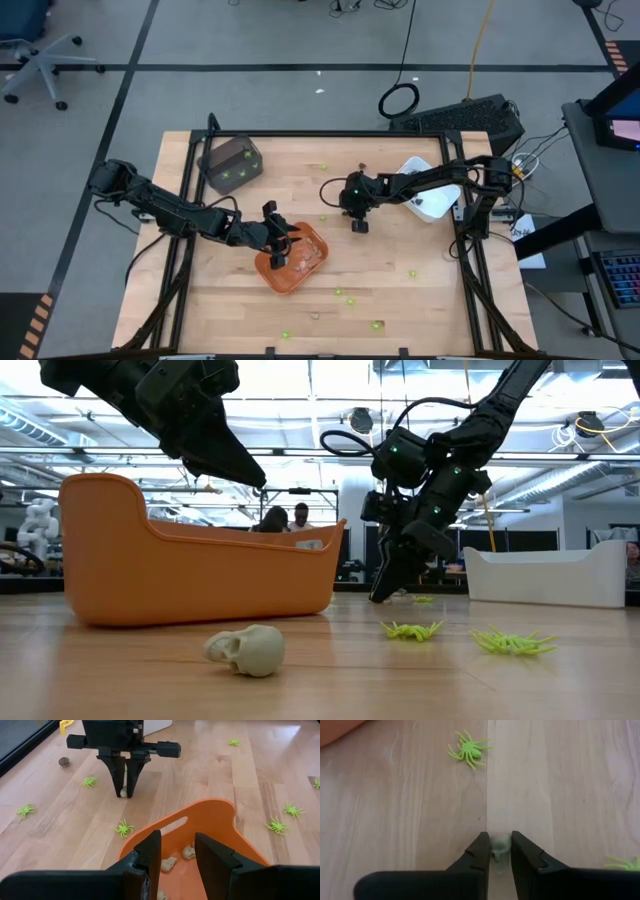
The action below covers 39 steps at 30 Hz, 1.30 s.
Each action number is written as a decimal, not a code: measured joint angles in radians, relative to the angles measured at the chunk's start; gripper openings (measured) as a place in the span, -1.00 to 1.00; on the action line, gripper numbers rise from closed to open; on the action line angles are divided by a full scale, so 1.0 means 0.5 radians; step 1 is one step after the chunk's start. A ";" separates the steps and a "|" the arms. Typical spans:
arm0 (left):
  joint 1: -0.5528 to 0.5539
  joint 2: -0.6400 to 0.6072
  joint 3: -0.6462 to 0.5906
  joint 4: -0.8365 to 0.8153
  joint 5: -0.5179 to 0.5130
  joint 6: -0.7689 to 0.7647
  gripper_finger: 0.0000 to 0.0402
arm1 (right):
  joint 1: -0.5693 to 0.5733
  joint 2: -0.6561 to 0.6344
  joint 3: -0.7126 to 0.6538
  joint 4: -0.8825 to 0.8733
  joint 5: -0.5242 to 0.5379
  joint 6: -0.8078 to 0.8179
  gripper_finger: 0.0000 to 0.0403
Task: Sort Halloween decoration
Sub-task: Put the small white skull toy into the orange bin
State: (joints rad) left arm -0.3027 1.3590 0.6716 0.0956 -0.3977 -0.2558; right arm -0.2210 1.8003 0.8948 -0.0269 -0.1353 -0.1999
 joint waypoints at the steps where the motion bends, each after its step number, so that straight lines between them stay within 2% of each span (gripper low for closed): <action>1: 0.000 0.000 0.000 -0.001 0.000 0.000 -0.41 | 0.001 -0.022 -0.001 -0.014 -0.015 -0.002 -0.85; 6: 0.000 0.000 0.000 -0.008 0.000 0.001 -0.41 | 0.010 -0.179 -0.012 -0.090 -0.151 -0.014 -0.85; 12: 0.000 0.000 0.000 -0.014 0.000 0.002 -0.41 | 0.087 -0.397 -0.008 -0.259 -0.159 -0.051 -0.86; 16: 0.000 -0.001 0.000 -0.013 -0.001 0.002 -0.41 | 0.186 -0.499 -0.086 -0.170 -0.337 -0.022 -0.86; 19: 0.000 -0.001 0.000 -0.012 -0.001 0.002 -0.41 | 0.279 -0.522 -0.235 0.100 -0.373 0.086 -0.86; 28: 0.000 -0.001 0.000 0.006 -0.001 0.004 -0.41 | 0.521 -0.532 -0.576 1.361 -0.373 0.371 -0.86; 32: 0.000 -0.001 0.000 0.007 -0.001 0.004 -0.41 | 0.571 -0.532 -0.605 1.651 -0.407 0.364 -0.86; 39: 0.000 -0.001 0.000 0.043 -0.001 0.001 -0.41 | 0.585 -0.533 -0.607 2.041 -0.724 0.378 -0.86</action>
State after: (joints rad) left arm -0.3027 1.3586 0.6716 0.1172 -0.3981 -0.2554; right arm 0.0716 1.5337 0.5915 0.9935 -0.4971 -0.0110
